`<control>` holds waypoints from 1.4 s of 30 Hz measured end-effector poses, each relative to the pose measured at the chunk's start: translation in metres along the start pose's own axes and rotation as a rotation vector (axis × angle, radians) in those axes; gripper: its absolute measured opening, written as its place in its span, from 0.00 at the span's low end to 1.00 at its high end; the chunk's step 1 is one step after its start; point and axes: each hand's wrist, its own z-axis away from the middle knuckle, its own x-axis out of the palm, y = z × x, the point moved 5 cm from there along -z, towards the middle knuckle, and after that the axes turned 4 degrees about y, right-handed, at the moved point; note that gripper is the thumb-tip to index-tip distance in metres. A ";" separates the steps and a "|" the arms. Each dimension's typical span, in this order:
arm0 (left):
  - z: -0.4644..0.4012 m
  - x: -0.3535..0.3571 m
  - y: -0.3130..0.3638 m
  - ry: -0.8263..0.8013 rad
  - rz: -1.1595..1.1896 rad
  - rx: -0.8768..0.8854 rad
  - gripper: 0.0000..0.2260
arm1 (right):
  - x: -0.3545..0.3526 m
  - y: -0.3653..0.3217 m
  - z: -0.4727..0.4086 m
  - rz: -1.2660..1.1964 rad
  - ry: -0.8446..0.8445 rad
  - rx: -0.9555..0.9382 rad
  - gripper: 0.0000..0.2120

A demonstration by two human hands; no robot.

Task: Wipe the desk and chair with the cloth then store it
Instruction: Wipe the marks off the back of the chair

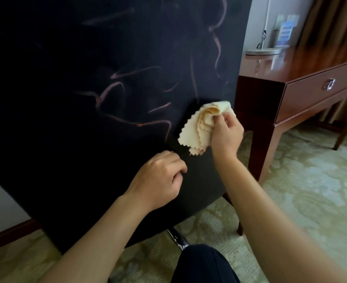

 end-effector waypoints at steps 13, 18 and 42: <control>0.000 0.006 0.000 0.002 -0.052 -0.015 0.06 | 0.004 0.029 0.041 0.034 -0.003 0.105 0.14; 0.000 0.003 0.002 0.005 -0.056 -0.011 0.07 | 0.018 -0.033 0.008 -0.025 0.043 -0.101 0.16; 0.018 -0.052 0.001 0.377 -0.017 -0.074 0.08 | 0.037 0.004 0.085 0.062 -0.283 -0.425 0.16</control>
